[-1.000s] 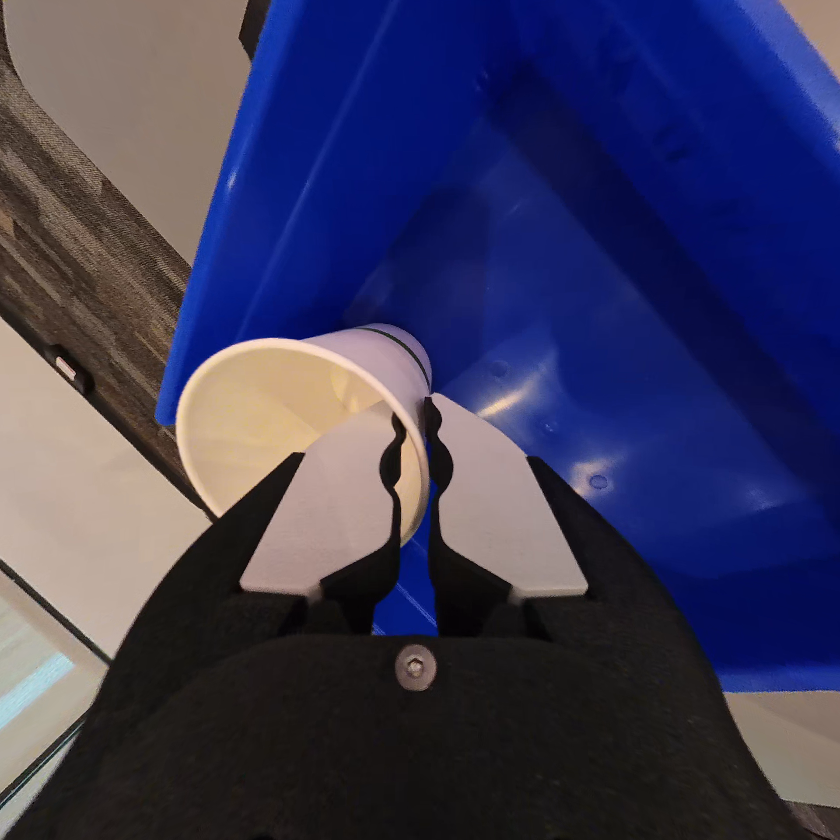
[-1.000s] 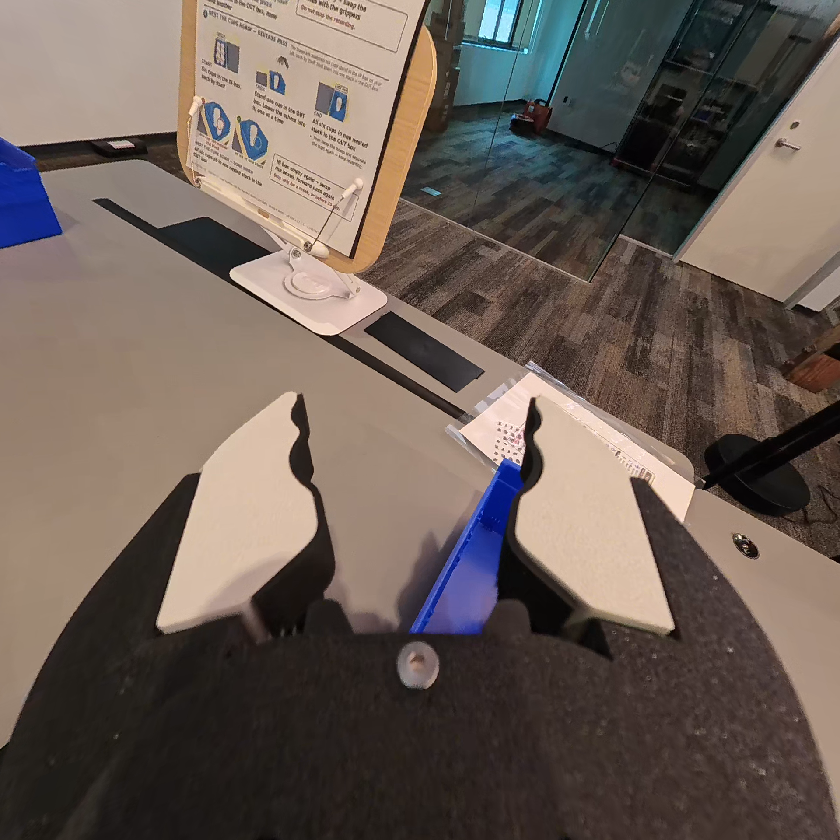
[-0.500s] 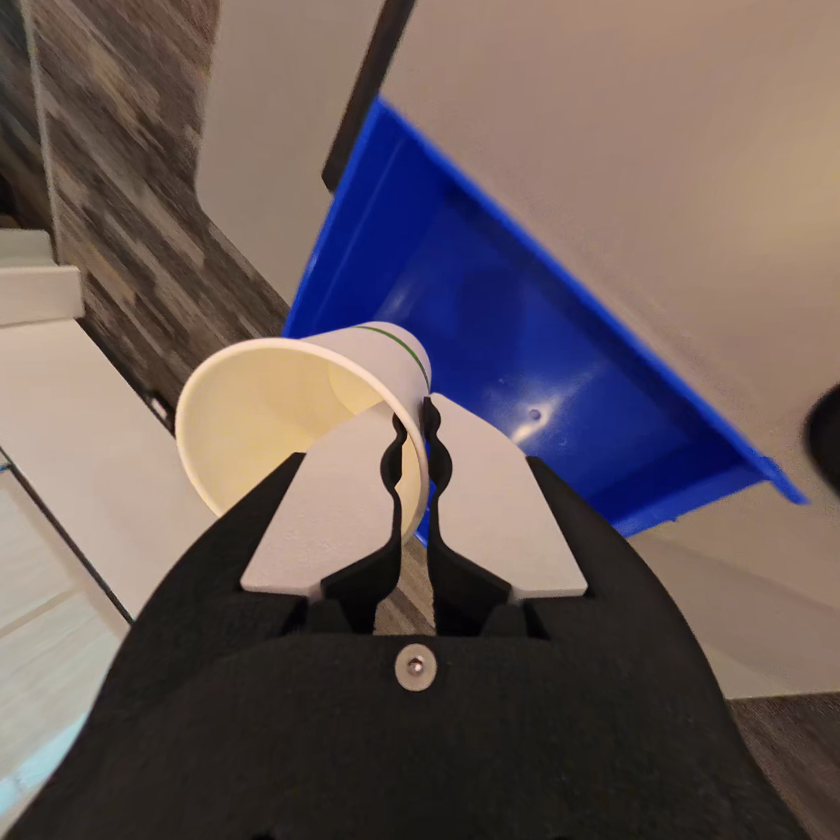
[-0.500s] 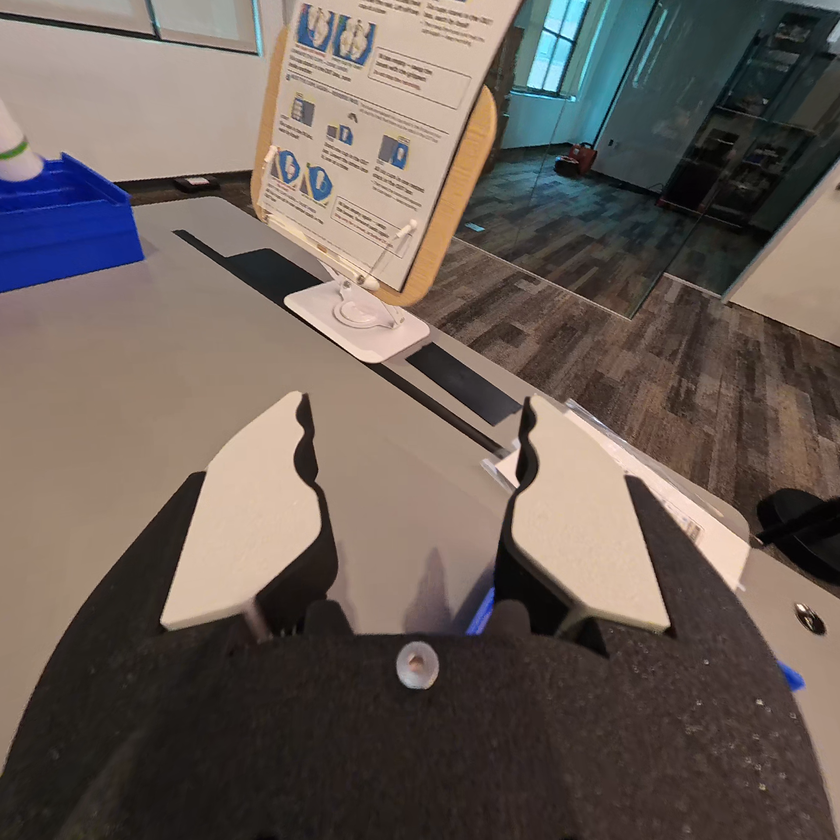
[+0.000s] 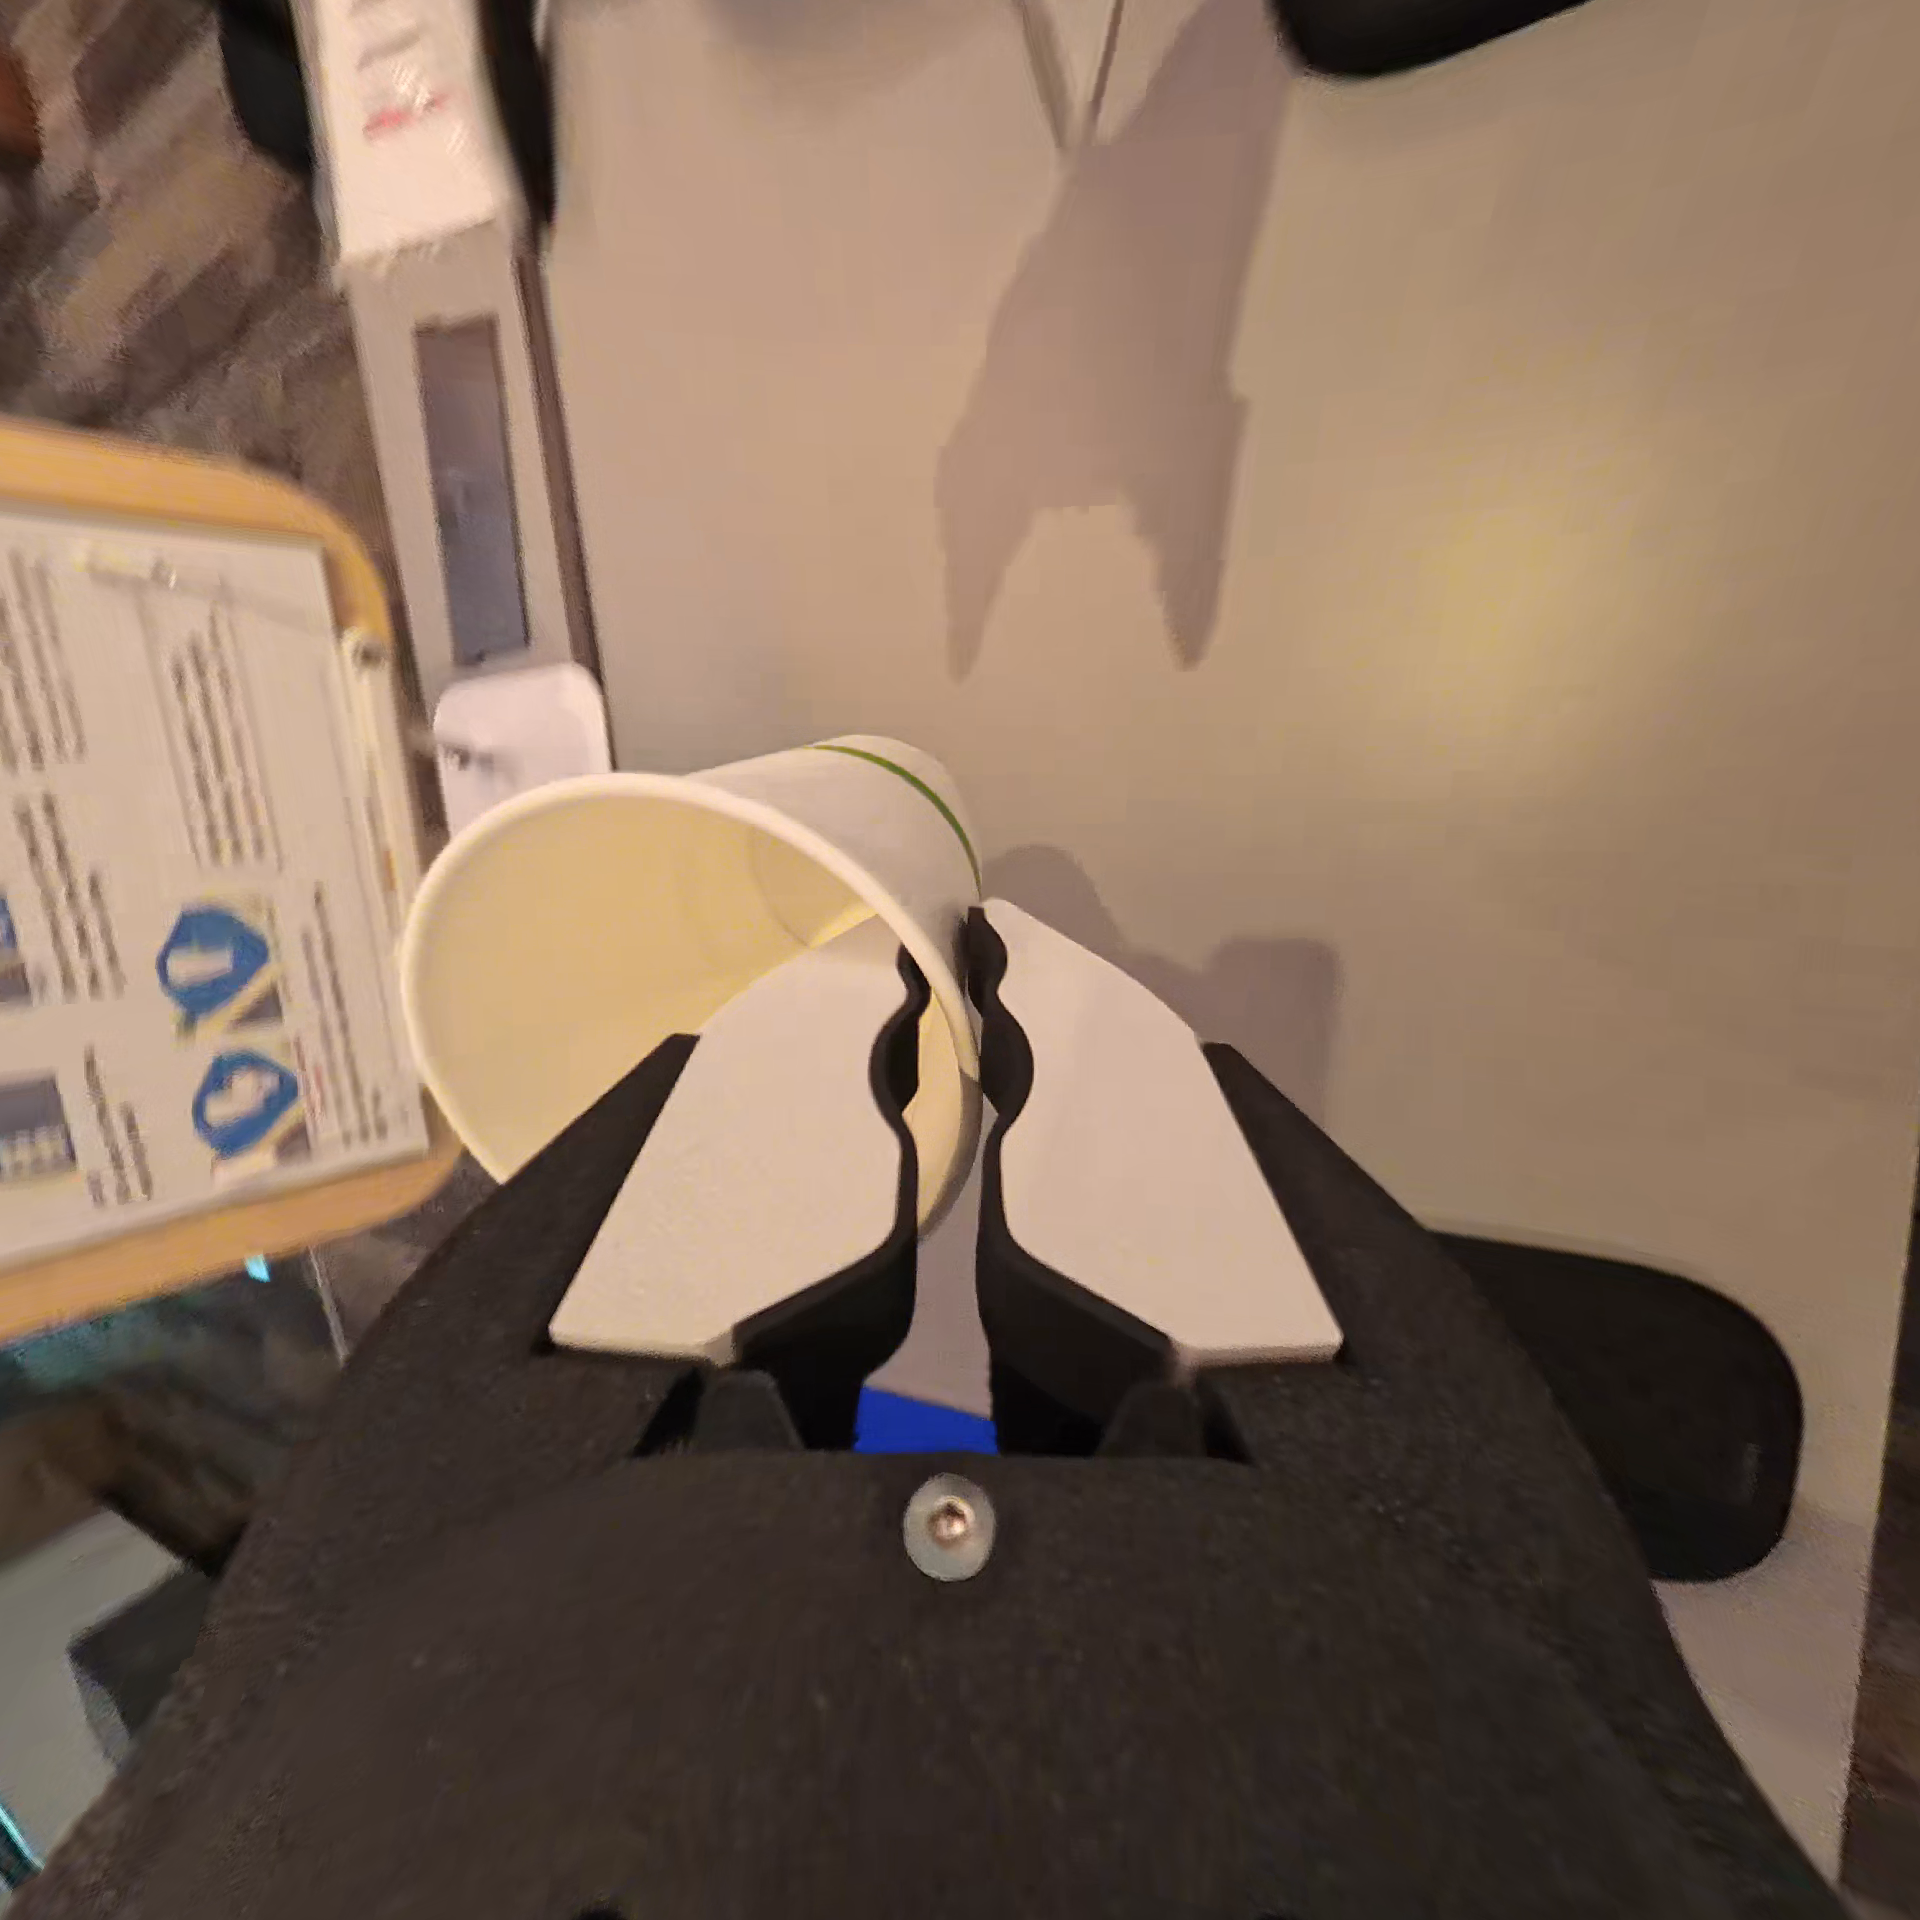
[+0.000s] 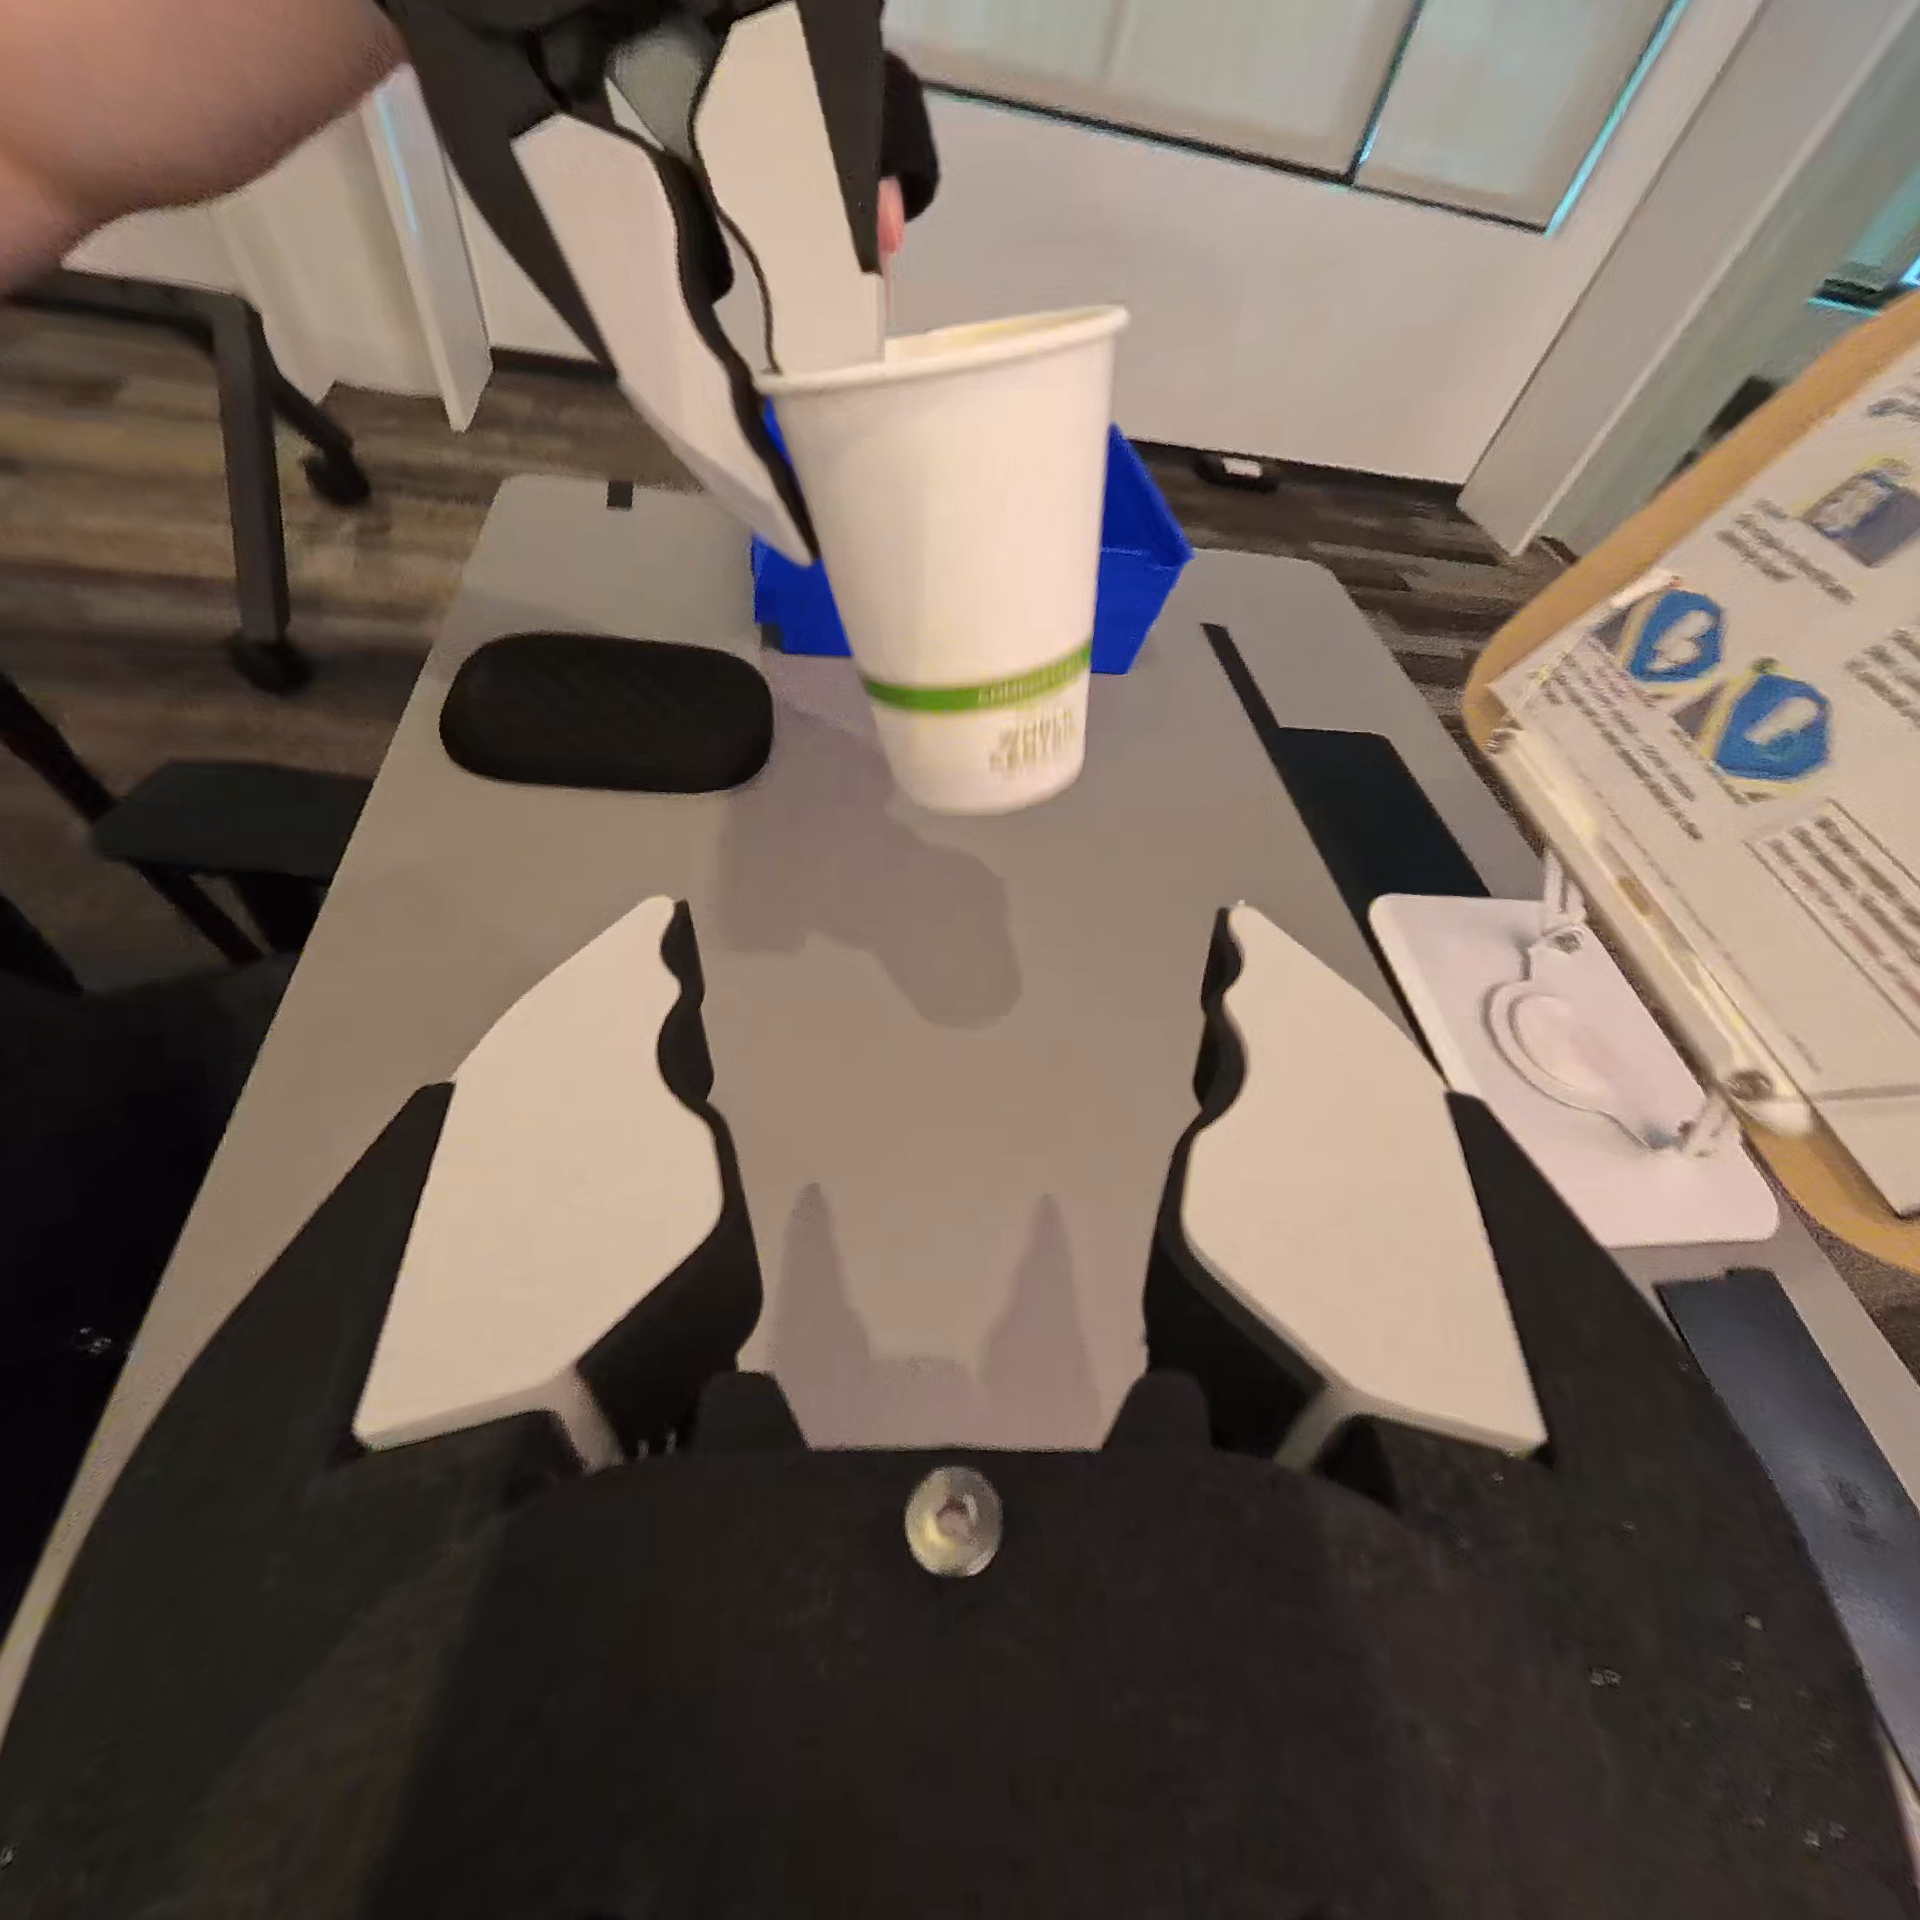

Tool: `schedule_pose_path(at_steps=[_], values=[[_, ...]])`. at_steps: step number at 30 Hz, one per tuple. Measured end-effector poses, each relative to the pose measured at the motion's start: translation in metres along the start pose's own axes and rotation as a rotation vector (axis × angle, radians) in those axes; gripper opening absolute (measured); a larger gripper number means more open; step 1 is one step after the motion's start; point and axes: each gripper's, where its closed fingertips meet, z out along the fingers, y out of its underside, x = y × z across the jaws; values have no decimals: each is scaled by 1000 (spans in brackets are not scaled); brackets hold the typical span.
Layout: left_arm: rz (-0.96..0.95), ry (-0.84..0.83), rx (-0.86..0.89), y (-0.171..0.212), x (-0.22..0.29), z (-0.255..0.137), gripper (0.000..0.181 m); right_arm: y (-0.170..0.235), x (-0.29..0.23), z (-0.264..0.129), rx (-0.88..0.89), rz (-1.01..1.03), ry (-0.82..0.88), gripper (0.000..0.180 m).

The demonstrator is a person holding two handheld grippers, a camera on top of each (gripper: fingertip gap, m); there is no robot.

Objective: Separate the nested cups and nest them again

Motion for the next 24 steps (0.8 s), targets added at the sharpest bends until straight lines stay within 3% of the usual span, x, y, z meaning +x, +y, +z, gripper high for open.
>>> schedule_pose_path(at_steps=[8,21,24], values=[[164,114,53,-61,41,27,5,-3,-39,37,38,-44,-188,99],[239,188,64,-74,69,35,7,15,-66,54,-17,-74,-358,89],[212,158,73,-72,67,36,17,17,-67,57,-22,-66,-375,88]])
